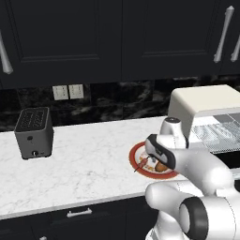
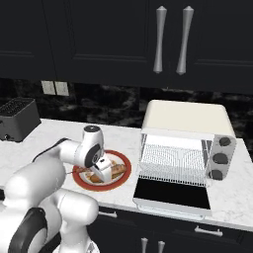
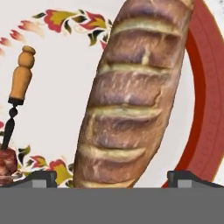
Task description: Pick up the kebab skewer and baguette bread, and place them inside the toaster oven. Close the toaster oven door and start by setting the timer.
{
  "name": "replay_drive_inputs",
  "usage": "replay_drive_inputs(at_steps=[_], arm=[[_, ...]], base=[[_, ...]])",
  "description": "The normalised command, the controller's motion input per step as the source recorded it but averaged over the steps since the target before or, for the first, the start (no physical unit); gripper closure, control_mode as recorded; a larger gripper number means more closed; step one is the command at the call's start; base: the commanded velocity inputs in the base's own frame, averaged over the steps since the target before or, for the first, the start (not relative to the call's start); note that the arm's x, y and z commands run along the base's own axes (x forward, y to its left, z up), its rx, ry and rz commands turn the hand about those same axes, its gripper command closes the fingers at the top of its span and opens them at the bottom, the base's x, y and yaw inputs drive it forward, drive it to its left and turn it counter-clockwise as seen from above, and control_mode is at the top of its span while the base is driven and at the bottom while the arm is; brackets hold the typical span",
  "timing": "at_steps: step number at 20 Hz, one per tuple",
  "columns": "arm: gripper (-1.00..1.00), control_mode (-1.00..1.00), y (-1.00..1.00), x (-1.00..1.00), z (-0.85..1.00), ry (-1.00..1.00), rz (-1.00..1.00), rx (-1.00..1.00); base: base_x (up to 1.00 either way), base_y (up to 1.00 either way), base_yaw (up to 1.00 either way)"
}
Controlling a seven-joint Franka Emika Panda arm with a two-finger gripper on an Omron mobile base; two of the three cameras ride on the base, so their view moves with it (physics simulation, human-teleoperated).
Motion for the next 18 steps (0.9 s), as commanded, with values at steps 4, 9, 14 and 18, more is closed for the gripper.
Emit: replay_drive_inputs(at_steps=[4,9,14,18], arm=[[-1.0,-1.0,0.0,0.04,-0.27,0.0,-0.05,0.0],[-1.0,-1.0,0.0,0.0,-0.17,0.02,-0.05,0.0],[-1.0,-1.0,0.0,-0.08,-0.12,0.01,-0.05,0.0],[1.0,-1.0,0.0,-0.29,-0.11,0.0,-0.04,0.0]], base=[[0.0,0.0,0.0],[0.0,0.0,0.0],[0.0,0.0,0.0],[0.0,0.0,0.0]])
